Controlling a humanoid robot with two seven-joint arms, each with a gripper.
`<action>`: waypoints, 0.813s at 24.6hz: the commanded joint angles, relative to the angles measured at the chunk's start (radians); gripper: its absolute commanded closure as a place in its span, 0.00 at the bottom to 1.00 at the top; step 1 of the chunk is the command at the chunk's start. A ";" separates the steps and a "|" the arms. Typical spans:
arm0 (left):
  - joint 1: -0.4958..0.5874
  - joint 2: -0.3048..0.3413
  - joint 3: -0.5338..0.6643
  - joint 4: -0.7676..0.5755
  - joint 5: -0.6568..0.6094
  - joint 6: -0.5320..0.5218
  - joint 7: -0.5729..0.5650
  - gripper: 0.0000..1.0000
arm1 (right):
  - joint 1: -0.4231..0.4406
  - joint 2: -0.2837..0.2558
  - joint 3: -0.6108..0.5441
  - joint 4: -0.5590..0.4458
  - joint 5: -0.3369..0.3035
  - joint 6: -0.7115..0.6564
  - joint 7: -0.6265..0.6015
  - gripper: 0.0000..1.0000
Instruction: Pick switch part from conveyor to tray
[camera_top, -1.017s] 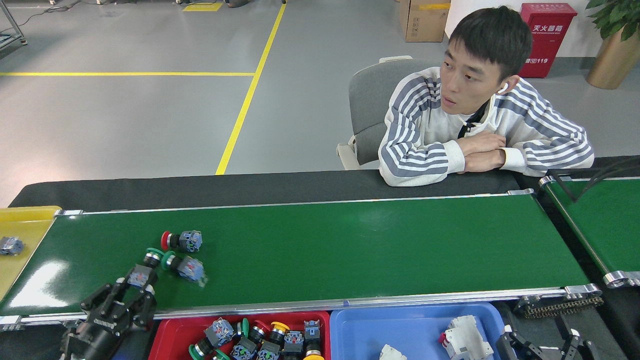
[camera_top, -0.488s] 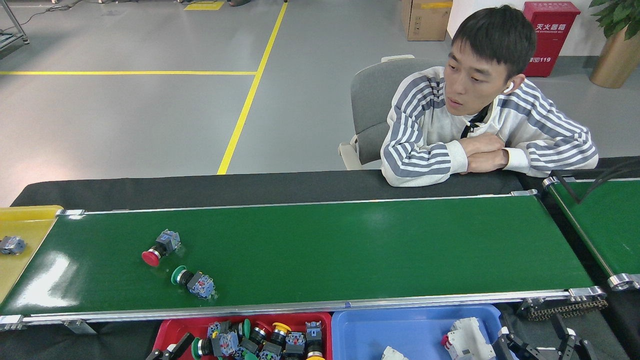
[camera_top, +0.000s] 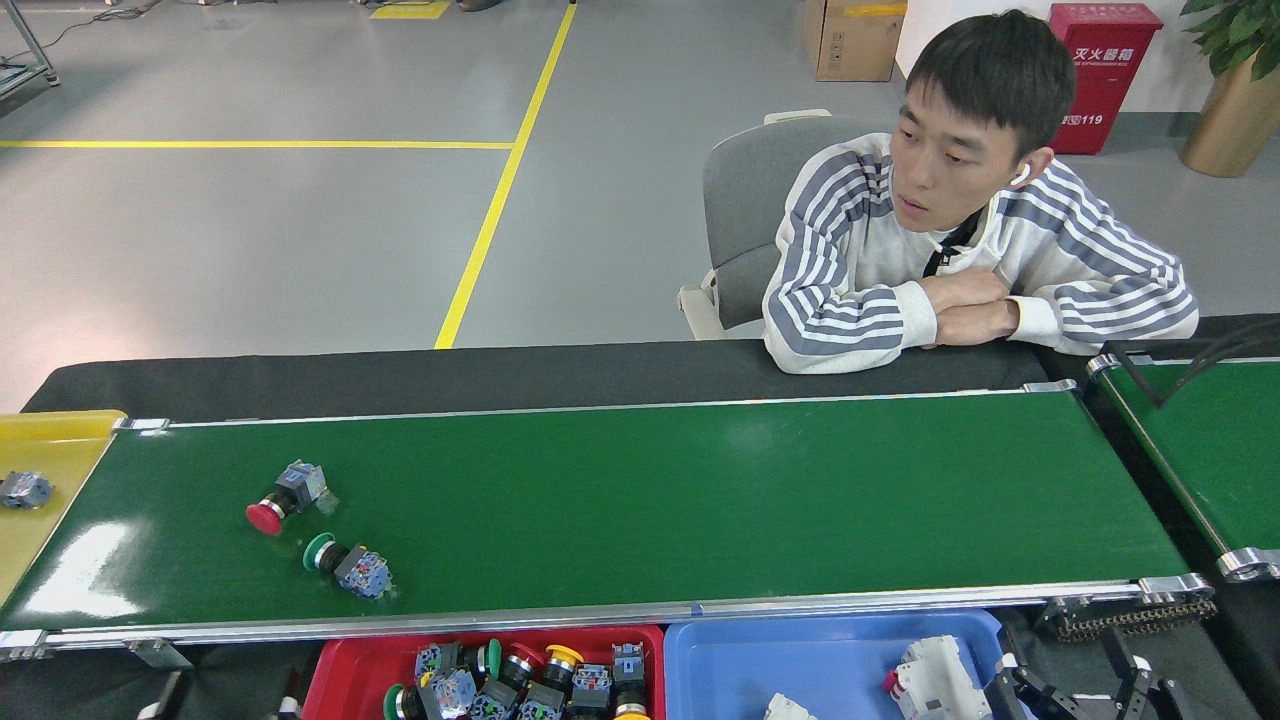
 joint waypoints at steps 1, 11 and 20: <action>-0.006 0.003 -0.008 -0.019 0.003 0.016 -0.013 0.00 | -0.004 -0.003 -0.002 -0.015 -0.003 -0.004 0.002 0.01; -0.209 -0.003 -0.040 -0.003 -0.008 0.025 -0.257 0.00 | -0.006 -0.003 0.000 -0.027 -0.003 -0.004 0.004 0.01; -0.308 0.004 -0.038 0.133 -0.009 0.029 -0.257 0.00 | -0.004 -0.007 0.002 -0.029 -0.003 -0.004 0.004 0.01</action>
